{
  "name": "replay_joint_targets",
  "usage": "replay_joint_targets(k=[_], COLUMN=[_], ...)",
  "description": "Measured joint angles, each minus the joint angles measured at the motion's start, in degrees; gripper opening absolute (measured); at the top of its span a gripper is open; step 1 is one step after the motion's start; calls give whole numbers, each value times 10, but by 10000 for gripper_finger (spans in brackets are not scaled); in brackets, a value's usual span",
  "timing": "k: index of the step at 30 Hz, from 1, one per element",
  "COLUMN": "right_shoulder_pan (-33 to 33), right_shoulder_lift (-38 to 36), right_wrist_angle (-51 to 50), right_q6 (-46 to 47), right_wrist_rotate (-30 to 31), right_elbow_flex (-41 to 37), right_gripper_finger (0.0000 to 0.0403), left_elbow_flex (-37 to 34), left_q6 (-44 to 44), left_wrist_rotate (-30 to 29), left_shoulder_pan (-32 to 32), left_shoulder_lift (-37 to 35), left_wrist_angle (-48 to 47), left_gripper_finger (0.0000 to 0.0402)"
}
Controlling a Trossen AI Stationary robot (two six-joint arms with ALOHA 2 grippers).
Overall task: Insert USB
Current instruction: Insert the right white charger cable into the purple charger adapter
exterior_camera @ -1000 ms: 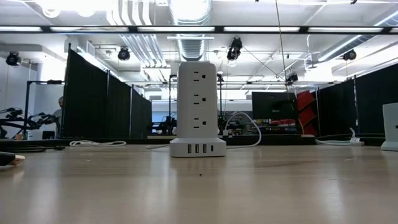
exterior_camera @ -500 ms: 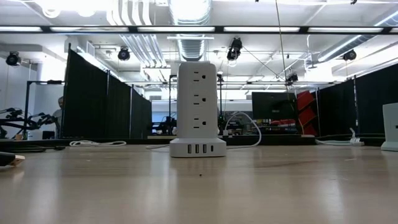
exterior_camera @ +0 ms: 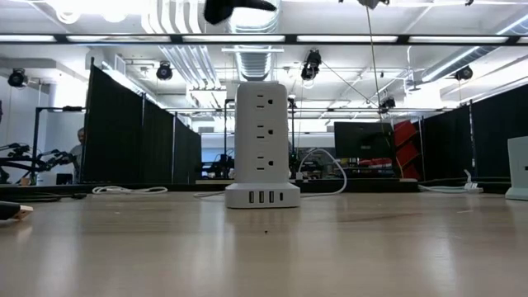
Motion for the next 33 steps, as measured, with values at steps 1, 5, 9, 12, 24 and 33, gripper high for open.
replay_joint_targets(k=[1, 5, 9, 12, 24, 33], right_shoulder_pan=[0, -1, -3, -3, -27, -76], right_shoulder_lift=[4, 21, 33, 37, 37, 40], right_wrist_angle=[-6, -15, -12, -10, 32, 65], right_q6=[-9, -55, -106, -146, -215, -273], right_wrist_rotate=[12, 54, 99, 113, 55, 5], right_elbow_flex=[0, 0, 0, 0, 0, 0], right_gripper_finger=[190, 190, 190, 190, 190, 190], left_elbow_flex=[-16, -76, -123, -137, -131, -127], left_q6=[-25, -107, -170, -195, -207, -224], left_wrist_rotate=[14, 27, -21, -74, -193, -206], left_shoulder_pan=[5, 16, 18, 18, 18, 18], left_shoulder_lift=[0, 0, 0, 1, 1, 21], left_wrist_angle=[34, 157, 238, 248, 268, 259], left_gripper_finger=[313, 313, 313, 313, 313, 313])
